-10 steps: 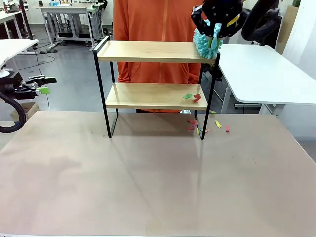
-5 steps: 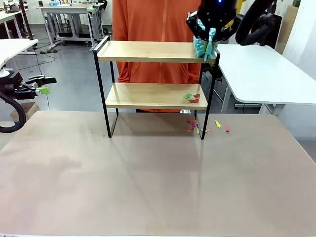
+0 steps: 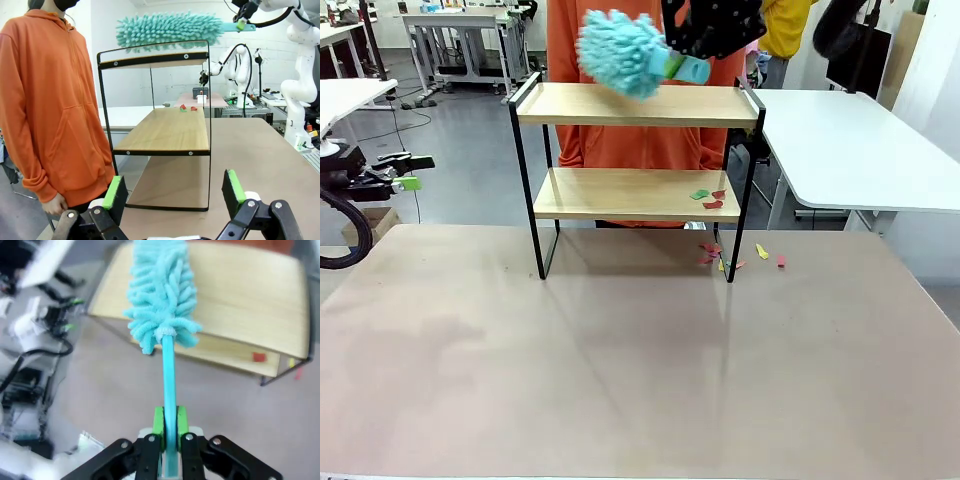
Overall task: Clean the shelf.
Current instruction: Clean the specific section of the Shelf indicated by the human with the Duster.
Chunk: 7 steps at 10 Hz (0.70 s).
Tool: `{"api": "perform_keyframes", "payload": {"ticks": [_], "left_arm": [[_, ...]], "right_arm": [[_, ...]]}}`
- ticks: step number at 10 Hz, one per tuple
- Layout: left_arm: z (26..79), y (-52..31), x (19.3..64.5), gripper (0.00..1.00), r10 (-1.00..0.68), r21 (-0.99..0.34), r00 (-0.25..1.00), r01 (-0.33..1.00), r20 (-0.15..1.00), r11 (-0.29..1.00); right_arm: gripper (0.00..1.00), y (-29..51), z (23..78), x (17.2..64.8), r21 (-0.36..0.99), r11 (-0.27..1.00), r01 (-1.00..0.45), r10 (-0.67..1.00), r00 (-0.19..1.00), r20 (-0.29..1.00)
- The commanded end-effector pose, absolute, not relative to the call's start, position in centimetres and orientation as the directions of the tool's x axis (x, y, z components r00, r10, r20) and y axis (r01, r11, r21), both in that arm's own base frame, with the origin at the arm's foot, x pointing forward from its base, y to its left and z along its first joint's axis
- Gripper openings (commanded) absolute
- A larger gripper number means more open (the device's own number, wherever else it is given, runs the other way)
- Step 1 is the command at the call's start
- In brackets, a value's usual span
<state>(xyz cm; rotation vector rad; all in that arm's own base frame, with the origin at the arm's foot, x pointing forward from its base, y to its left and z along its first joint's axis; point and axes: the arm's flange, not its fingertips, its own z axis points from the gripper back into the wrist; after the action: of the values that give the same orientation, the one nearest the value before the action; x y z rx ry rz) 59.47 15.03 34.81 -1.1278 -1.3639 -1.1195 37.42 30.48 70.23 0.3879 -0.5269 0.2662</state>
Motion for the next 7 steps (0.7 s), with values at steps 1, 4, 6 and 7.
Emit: {"api": "perform_keyframes", "payload": {"ticks": [1,4,6,7], "left_arm": [[35.2,14.9,59.2,1.0,0.062,0.058,-0.067,0.989,0.996,0.133],[35.2,14.9,59.2,1.0,0.062,0.058,-0.067,0.989,0.996,0.133],[35.2,14.9,59.2,1.0,0.062,0.058,-0.067,0.989,0.996,0.133],[35.2,14.9,59.2,1.0,0.062,0.058,-0.067,0.989,0.996,0.133]], "right_arm": [[0.13,27.5,69.3,35.8,0.327,0.728,-0.602,0.375,0.75,0.545],[0.13,26.2,67.2,32.8,0.24,0.529,-0.814,0.639,0.568,0.519],[0.13,25.0,64.8,31.2,0.182,0.502,-0.846,0.73,0.527,0.436],[0.13,24.0,63.4,30.2,0.13,0.492,-0.861,0.775,0.501,0.386]]}}
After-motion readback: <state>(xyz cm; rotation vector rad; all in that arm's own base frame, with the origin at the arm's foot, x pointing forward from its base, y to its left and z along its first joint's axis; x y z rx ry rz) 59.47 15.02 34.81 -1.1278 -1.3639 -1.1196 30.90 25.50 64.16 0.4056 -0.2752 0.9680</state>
